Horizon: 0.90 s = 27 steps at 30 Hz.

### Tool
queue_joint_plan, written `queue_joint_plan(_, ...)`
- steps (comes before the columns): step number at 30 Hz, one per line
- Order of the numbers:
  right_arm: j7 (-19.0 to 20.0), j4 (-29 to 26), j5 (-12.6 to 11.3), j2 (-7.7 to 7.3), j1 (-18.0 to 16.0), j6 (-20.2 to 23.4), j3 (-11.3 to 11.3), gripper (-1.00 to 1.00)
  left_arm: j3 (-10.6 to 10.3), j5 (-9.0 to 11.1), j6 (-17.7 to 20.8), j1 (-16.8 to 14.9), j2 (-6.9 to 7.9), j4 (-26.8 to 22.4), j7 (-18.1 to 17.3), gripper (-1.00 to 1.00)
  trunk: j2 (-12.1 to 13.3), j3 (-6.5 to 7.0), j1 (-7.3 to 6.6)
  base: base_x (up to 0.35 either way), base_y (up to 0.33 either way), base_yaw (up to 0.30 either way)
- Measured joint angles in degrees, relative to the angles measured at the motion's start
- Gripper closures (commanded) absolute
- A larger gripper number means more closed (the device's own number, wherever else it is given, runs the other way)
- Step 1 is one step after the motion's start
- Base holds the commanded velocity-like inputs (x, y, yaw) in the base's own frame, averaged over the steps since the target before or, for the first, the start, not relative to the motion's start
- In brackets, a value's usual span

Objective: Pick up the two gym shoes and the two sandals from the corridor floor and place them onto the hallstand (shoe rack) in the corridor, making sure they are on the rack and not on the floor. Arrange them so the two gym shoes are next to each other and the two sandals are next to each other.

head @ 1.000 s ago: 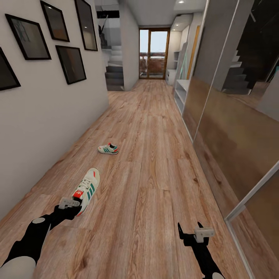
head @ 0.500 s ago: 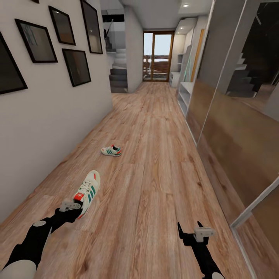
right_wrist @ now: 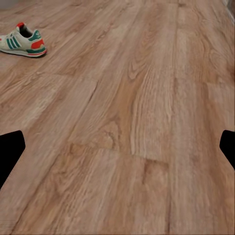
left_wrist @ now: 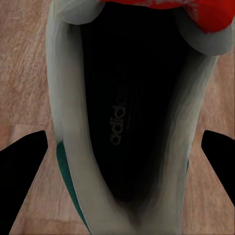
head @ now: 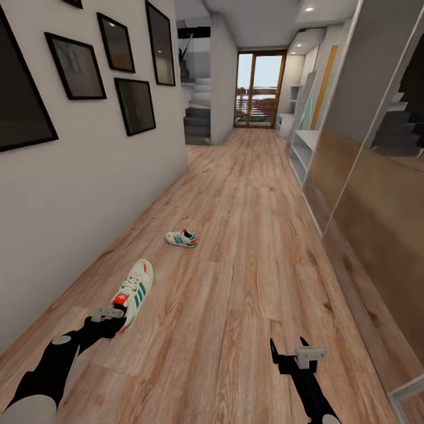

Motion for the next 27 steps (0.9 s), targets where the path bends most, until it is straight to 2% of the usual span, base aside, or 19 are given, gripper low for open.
queue_joint_plan(6,0.1,0.0,0.0,-0.02,0.0,0.0,0.0,-1.0,0.0,0.0,0.0,0.0,-0.13,0.3,0.0,1.0,0.0,0.03,0.0,0.34,0.0,0.012)
queue_joint_plan(9,0.0,0.7,0.0,0.1,0.0,0.0,-0.1,-1.0,0.5,0.5,-0.7,0.3,-0.13,0.7,0.0,1.0,0.0,0.02,0.02,0.0,0.0,0.0)
queue_joint_plan(14,0.0,0.3,0.0,0.34,0.0,0.0,-0.2,-1.0,0.0,0.4,-1.1,0.4,-0.26,0.7,0.1,1.0,0.0,0.02,0.03,0.059,0.003,0.0)
queue_joint_plan(17,0.0,1.3,0.0,1.06,0.0,0.0,0.0,-1.0,-0.2,0.1,-0.8,0.8,-0.28,0.6,0.3,1.0,0.0,0.02,0.01,0.29,0.054,0.0)
queue_joint_plan(27,0.0,2.1,0.1,1.22,0.0,0.0,0.0,-1.0,-0.2,0.1,-0.7,0.9,-0.26,-0.2,0.6,1.0,0.0,0.03,0.0,0.328,0.082,0.0)
